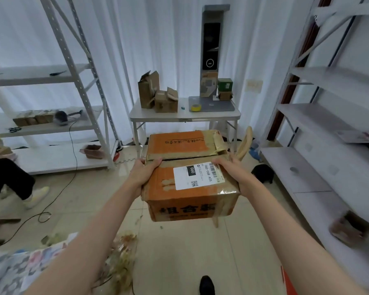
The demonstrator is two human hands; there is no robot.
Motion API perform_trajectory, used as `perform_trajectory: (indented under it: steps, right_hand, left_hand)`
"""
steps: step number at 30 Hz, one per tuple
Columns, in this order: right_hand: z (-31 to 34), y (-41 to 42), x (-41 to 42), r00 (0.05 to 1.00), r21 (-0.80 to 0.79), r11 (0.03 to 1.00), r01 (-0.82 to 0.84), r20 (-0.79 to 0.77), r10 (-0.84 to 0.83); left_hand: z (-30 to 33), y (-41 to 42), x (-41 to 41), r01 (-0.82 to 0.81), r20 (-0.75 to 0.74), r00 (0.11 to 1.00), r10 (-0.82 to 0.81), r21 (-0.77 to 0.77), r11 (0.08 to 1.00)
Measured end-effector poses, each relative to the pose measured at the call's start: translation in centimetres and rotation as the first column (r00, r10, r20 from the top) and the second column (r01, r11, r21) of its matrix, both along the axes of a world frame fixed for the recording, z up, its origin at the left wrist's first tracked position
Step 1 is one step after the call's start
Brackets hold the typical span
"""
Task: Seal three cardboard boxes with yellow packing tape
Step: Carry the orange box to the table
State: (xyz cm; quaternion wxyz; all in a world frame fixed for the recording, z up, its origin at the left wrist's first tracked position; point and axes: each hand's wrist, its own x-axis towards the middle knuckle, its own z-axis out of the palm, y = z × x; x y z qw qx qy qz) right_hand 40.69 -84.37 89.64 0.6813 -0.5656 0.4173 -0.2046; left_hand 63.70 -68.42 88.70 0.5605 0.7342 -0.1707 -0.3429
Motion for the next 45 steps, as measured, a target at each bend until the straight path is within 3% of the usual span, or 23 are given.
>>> perform_trajectory:
  steps: [12, 27, 37, 45]
  right_hand:
    - [-2.6, -17.9, 10.6, 0.999, 0.073, 0.997, -0.005, 0.042, 0.002]
    - [-5.5, -30.0, 31.4, 1.0, 0.11, 0.994, 0.015, 0.014, -0.016]
    - [-4.6, -35.4, 48.7, 0.998, 0.142, 0.988, 0.06, 0.025, -0.064]
    - [-4.5, -41.0, 55.5, 0.985, 0.127, 0.979, 0.158, 0.044, -0.165]
  left_hand:
    - [-2.3, -16.7, 9.7, -0.077, -0.06, 0.995, 0.075, -0.03, 0.997]
    - [-4.8, -27.4, 28.9, -0.098, -0.13, 0.987, 0.094, -0.027, 0.995]
    - [-2.8, -33.7, 46.4, -0.031, -0.066, 0.997, 0.032, 0.017, 0.999]
    - [-2.4, -41.3, 55.2, 0.071, -0.07, 0.995, -0.068, 0.04, 0.997]
